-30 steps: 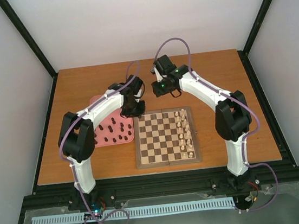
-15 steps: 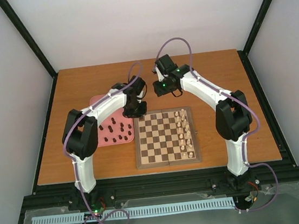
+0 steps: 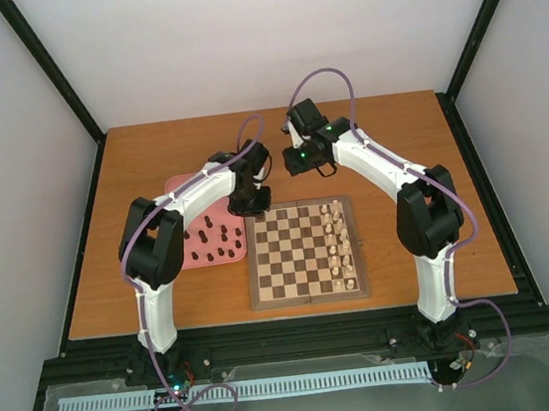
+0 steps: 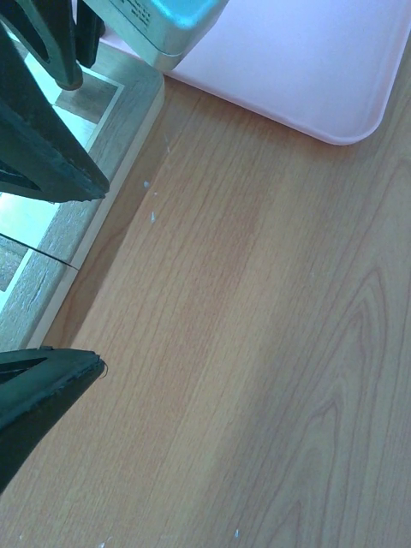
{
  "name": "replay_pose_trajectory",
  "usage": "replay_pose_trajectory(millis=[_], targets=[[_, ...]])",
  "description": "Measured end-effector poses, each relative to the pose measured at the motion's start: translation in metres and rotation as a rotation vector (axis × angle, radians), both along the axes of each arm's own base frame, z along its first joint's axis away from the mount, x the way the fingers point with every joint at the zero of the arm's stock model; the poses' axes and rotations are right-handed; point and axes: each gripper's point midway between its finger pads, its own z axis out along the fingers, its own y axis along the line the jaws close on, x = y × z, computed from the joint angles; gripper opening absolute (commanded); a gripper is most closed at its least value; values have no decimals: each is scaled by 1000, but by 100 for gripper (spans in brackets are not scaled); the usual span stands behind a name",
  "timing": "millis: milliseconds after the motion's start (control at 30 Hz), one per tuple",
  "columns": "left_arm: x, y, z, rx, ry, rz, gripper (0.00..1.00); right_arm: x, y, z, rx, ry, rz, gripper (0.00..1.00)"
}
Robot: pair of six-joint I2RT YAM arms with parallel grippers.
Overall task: Set up the chess pieces on the board
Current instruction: Place the chess piece on the chessboard.
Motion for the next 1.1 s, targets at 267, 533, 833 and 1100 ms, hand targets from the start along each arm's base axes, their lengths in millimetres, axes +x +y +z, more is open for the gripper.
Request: replay_pose_trajectory(millis=[267,533,833,1100], targets=[[2,3,-3,20,-5,4,17,-1,-1,-3,-2,9,-1,48],[3,3,-8,30,-1,6,24,-1,-2,-4,0,11,-2,48],[4,6,-10,44,-5,10,36,-2,-1,-4,9,16,4,48],[9,3,-3,39,-20,8,57,-2,-1,-4,10,18,5,48]])
